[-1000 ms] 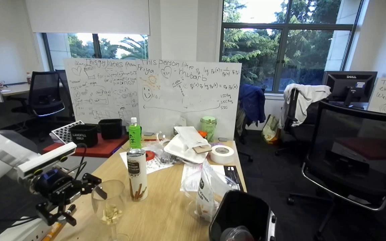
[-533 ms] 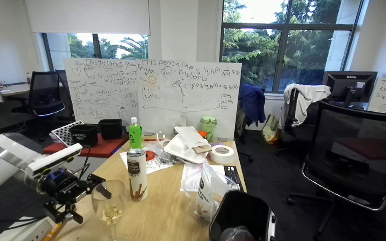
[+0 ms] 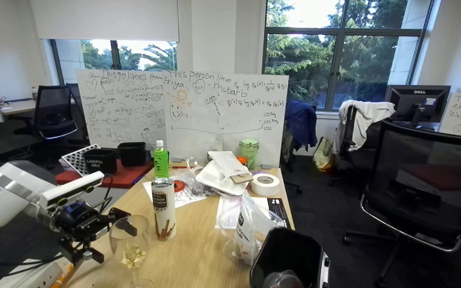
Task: Pick the cup and pour its contents into the green bowl
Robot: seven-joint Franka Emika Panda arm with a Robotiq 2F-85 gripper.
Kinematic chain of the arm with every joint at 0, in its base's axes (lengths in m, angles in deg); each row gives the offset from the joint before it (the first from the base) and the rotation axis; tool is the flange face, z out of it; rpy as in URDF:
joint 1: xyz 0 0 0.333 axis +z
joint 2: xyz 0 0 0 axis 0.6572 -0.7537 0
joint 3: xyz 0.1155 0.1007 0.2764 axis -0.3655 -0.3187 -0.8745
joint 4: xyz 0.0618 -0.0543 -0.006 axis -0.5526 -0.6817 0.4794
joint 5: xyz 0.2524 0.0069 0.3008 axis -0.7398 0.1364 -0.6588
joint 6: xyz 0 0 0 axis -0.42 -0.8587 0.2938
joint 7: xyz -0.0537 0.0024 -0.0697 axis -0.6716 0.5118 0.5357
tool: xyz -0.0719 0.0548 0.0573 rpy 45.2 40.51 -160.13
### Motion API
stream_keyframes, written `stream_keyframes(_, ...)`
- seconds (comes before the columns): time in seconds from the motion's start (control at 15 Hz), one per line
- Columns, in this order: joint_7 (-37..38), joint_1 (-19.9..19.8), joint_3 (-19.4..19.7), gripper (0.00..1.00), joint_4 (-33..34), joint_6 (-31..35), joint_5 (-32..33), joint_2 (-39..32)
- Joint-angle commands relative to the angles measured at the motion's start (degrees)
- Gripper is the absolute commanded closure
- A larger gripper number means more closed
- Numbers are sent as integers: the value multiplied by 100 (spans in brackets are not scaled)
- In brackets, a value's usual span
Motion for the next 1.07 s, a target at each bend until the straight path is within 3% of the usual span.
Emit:
stream_keyframes(0.0,-323,-103,-111,0,290,-296,-134,-149)
stream_keyframes(0.93,-305,-274,-60,0,782,-443,-222,-511)
stream_keyframes(1.0,-302,-275,-60,5,795,-438,-225,-514)
